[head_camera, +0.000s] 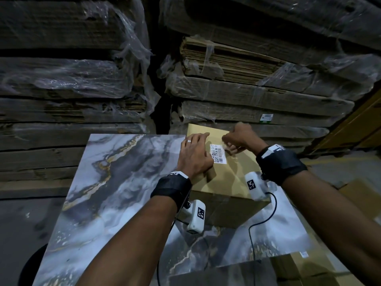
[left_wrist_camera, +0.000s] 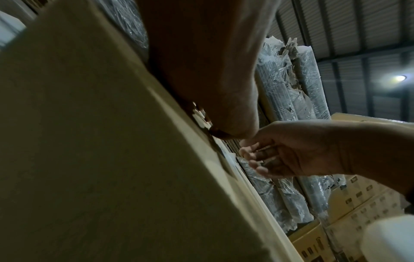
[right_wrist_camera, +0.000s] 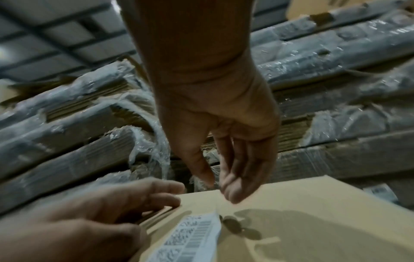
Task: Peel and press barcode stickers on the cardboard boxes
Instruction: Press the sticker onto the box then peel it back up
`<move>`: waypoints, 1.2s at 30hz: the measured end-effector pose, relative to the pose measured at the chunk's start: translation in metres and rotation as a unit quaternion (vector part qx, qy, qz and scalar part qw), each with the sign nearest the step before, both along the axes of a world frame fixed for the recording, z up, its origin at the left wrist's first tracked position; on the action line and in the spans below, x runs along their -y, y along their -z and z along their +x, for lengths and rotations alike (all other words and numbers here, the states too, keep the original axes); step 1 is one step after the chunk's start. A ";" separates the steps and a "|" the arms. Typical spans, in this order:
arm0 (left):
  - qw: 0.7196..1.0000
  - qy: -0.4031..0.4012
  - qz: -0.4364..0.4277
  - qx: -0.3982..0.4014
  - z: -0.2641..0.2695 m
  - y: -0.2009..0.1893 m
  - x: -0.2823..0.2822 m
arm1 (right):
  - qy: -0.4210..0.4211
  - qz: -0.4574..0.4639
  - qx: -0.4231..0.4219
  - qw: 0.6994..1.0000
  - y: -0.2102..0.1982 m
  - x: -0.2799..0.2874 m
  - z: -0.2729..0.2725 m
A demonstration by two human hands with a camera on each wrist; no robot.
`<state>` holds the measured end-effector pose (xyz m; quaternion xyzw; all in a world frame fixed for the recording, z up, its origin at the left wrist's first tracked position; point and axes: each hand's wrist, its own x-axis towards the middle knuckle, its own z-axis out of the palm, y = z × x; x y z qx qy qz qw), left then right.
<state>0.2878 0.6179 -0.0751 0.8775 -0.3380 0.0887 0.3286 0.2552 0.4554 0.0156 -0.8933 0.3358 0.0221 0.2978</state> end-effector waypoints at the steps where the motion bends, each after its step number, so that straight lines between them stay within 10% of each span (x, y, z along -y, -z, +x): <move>1: 1.000 0.001 0.001 0.000 0.000 0.000 0.000 | -0.006 -0.059 0.033 0.998 0.002 0.003 0.000; 21: 1.000 0.009 0.007 -0.012 -0.002 -0.002 -0.001 | -0.167 -0.160 0.209 0.950 0.033 -0.004 -0.038; 36: 1.000 0.011 0.009 -0.008 0.000 0.000 0.000 | -0.183 -0.185 0.132 0.956 0.034 0.005 -0.033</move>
